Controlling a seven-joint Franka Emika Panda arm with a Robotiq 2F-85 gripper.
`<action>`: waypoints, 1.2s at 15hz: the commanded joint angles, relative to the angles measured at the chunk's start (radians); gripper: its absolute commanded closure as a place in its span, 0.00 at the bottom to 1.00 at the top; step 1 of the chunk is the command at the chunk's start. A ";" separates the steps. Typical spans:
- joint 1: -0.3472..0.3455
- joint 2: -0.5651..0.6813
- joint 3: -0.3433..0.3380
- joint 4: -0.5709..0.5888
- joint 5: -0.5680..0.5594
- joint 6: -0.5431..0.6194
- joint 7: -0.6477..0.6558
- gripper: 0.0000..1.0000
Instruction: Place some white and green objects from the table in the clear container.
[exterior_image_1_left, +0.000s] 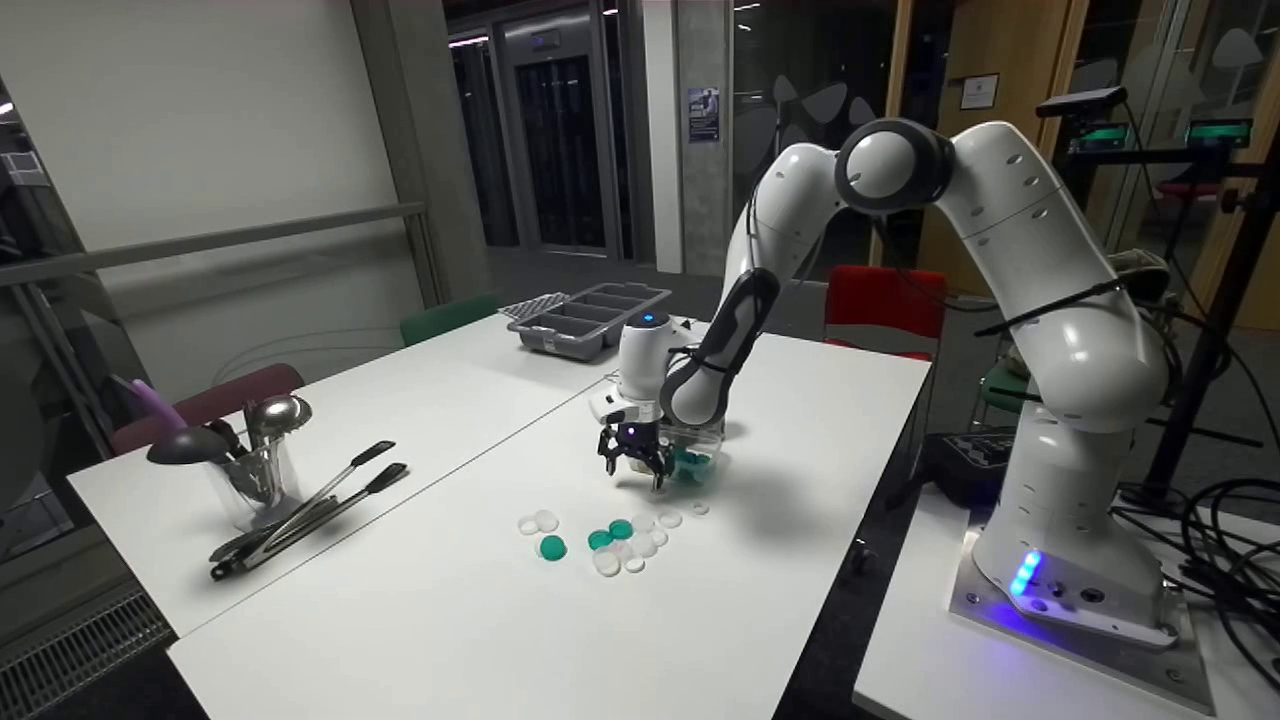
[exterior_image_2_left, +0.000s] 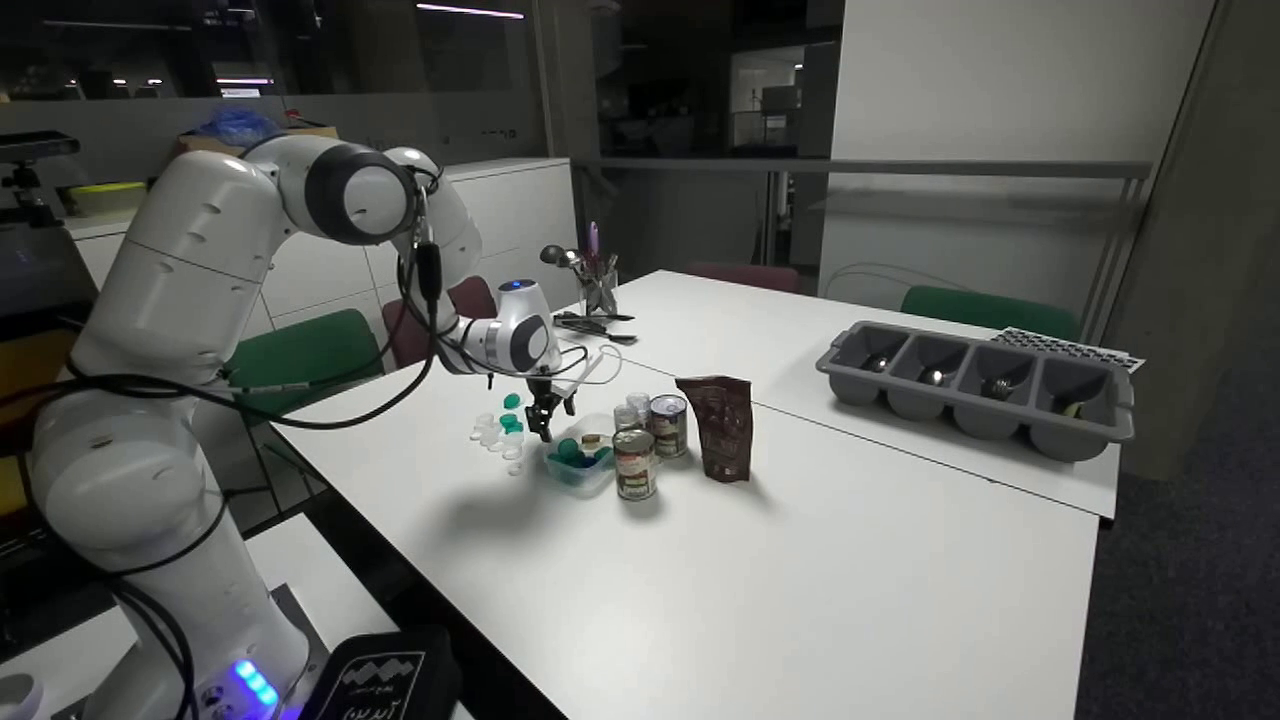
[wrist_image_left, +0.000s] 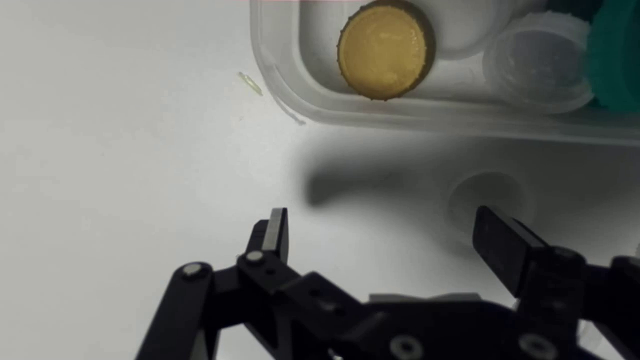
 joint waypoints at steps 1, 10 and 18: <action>-0.012 0.011 0.009 0.026 0.031 -0.023 -0.048 0.00; -0.009 0.020 0.004 0.031 0.025 -0.015 -0.044 0.71; 0.000 0.012 -0.004 0.025 0.019 -0.014 -0.033 0.99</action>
